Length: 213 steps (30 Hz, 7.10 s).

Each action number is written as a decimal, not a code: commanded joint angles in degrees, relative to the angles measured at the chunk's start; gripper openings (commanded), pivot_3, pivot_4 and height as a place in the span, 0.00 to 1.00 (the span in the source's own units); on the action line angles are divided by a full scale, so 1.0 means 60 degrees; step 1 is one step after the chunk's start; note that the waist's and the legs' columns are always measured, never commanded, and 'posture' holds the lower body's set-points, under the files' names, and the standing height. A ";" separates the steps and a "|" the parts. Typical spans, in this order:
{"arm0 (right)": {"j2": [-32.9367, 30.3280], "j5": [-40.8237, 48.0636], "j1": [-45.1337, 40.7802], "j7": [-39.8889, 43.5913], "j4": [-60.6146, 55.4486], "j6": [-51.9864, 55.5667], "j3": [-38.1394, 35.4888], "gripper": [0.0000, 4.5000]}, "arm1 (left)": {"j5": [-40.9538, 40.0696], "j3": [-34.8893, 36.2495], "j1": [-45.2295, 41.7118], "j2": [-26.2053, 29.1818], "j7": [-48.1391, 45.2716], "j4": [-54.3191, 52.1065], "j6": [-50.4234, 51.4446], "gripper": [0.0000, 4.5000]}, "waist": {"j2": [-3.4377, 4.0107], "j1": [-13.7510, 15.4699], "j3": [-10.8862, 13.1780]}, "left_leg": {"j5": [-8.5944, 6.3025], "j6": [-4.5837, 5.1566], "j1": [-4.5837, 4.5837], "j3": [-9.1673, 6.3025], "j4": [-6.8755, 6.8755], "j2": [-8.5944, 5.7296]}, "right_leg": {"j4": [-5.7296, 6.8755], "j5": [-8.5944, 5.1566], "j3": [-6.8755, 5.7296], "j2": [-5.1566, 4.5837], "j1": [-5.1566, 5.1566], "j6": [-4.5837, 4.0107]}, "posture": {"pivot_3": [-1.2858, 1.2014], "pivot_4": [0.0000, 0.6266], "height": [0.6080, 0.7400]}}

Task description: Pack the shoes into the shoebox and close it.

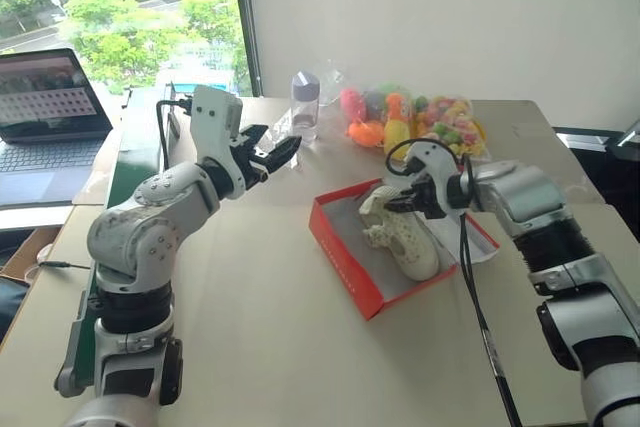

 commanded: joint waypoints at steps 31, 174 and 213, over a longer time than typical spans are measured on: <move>0.1330 0.1012 -0.1055 0.1896 -0.3070 -0.0559 -0.2560 1.00 | 0.1436 0.0313 0.0201 0.0384 0.1624 -0.0095 0.0349 0.79 | 0.0002 -0.0039 0.0001 | 0.0002 -0.0009 0.0095 -0.0004 -0.0022 0.0016 | -0.0001 0.0009 -0.0006 0.0009 0.0074 -0.0020 | 0.52 0.24 1.00; 0.4730 0.5241 -0.2056 -0.5324 0.0323 0.0759 -0.7479 0.53 | 0.1465 -0.0354 -0.1413 -0.3380 0.1408 0.1624 -0.2675 0.00 | 0.0003 -0.0034 0.0004 | 0.0045 -0.0007 -0.0071 -0.0054 -0.0016 0.0018 | -0.0020 0.0054 -0.0096 -0.0001 -0.0020 -0.0053 | 0.52 0.24 1.00; -0.0760 0.4736 0.0978 0.4197 -0.1973 0.1651 -0.2192 0.10 | 0.1044 -0.0137 0.0700 0.0105 -0.0648 0.0613 -0.1092 0.53 | 0.0027 0.0002 0.0023 | 0.0039 0.0001 -0.0040 -0.0051 0.0006 0.0015 | -0.0011 0.0007 -0.0074 0.0002 -0.0006 0.0020 | 0.52 0.24 1.00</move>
